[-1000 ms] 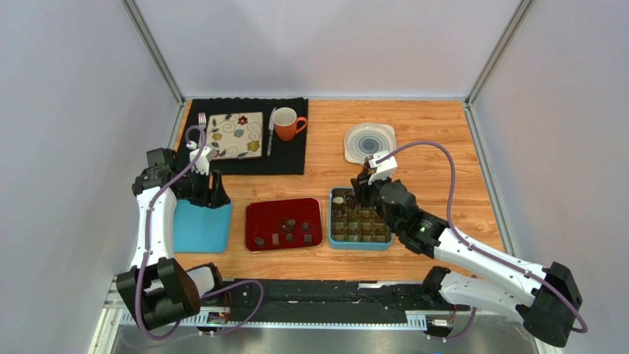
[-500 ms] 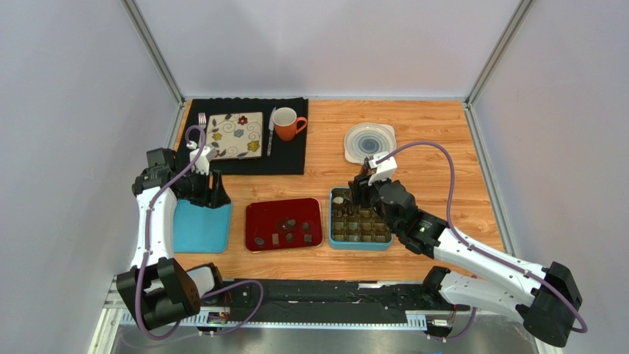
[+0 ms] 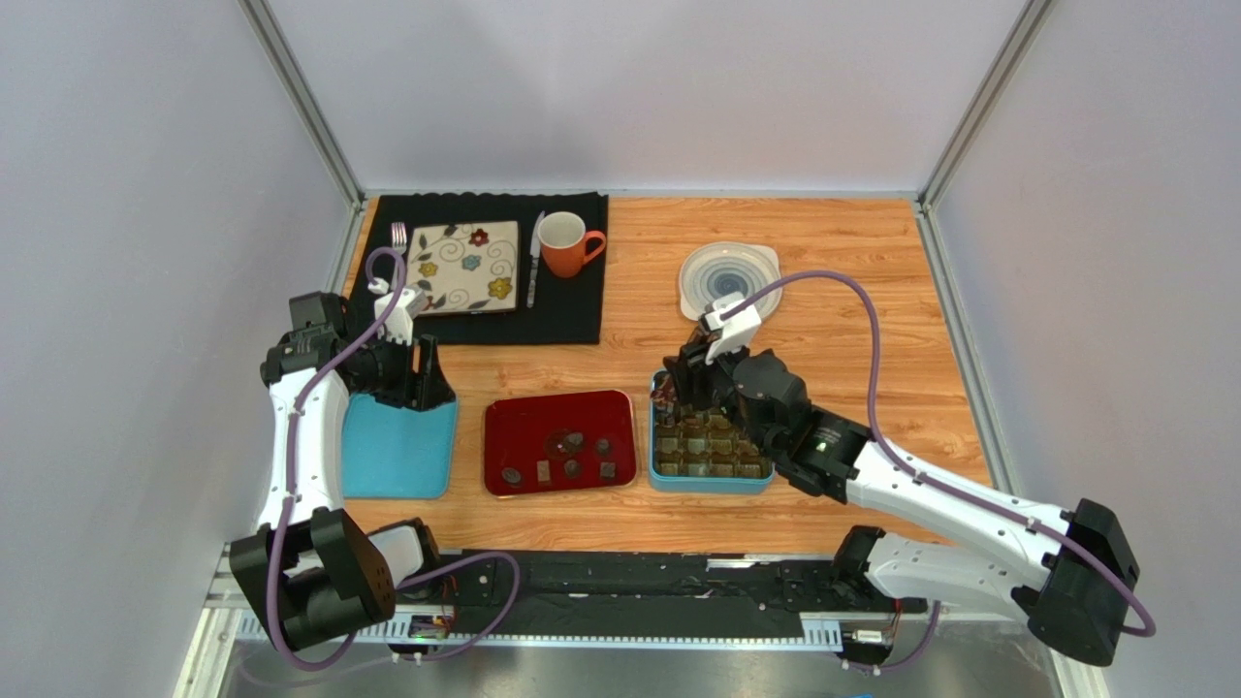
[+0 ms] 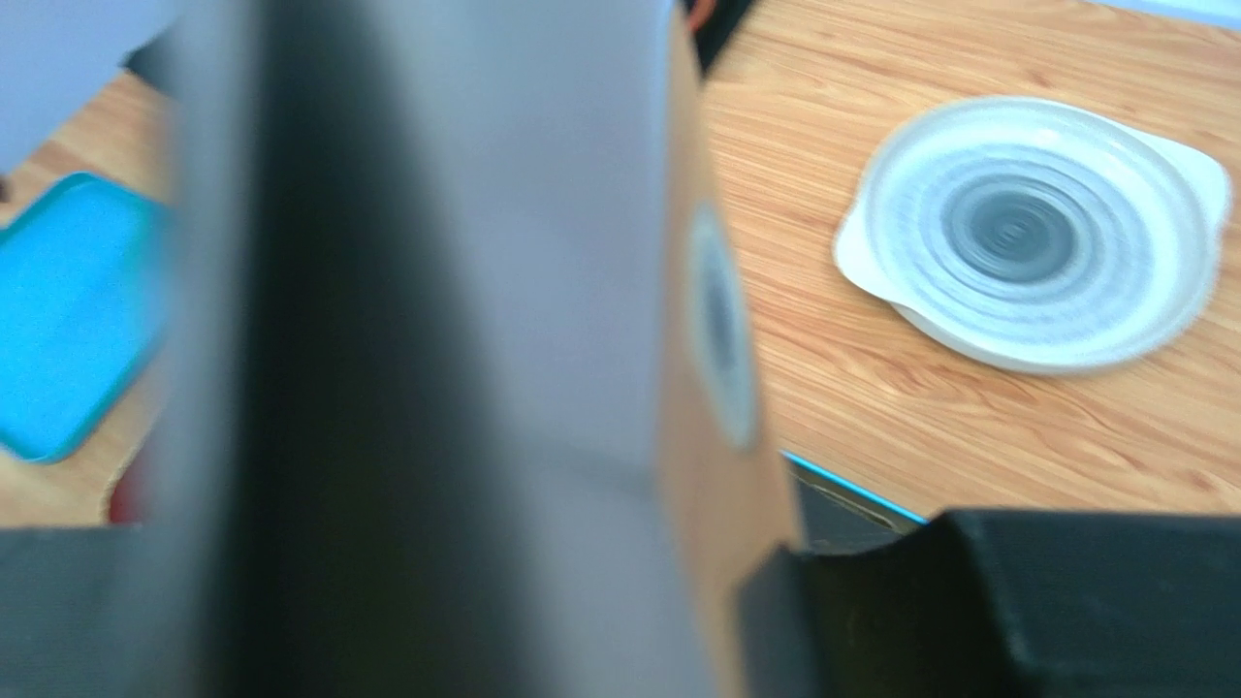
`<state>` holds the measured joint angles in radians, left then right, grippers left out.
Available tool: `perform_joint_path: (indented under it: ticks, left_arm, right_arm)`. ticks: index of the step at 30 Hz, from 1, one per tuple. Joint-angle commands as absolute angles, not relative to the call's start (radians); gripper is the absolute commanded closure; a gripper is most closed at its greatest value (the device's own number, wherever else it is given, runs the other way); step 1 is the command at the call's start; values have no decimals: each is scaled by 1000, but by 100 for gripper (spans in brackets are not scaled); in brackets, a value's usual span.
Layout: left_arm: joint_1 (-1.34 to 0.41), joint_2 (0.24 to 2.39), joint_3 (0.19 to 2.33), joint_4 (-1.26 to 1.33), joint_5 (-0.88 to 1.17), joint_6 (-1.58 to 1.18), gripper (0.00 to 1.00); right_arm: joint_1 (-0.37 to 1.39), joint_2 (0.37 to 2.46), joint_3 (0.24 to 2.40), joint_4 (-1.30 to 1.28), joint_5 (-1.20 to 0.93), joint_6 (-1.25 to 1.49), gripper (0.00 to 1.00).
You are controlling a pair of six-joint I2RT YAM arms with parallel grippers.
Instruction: Pack the chocolate
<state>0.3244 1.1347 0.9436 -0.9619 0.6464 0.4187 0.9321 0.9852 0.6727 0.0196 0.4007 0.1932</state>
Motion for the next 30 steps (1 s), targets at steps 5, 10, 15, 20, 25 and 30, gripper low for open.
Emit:
perform_joint_path:
  ticks: [5,10,15,20,25,30]
  left_arm:
    - [334,1106,969,-965,661,448,34]
    - [334,1108,974,-966,660,449,34]
    - [334,1106,977,-969,657,453,34]
    - [334,1108,976,-969,658,449,34]
    - [334,1108,973,-966,655,453,34]
    - [334,1108,973,-966,652,457,34]
  right_arm:
    - [1041,1109,804,167,364,184,59]
    - [1083,1238,834,224,339,199,59]
    - [1095,1327,868,267,314,215,58]
    - [1103,1403,900,296,296,221,57]
    - [1106,1453,931,316,282,227,57]
    - [1106,1493,951,319,273,233,56]
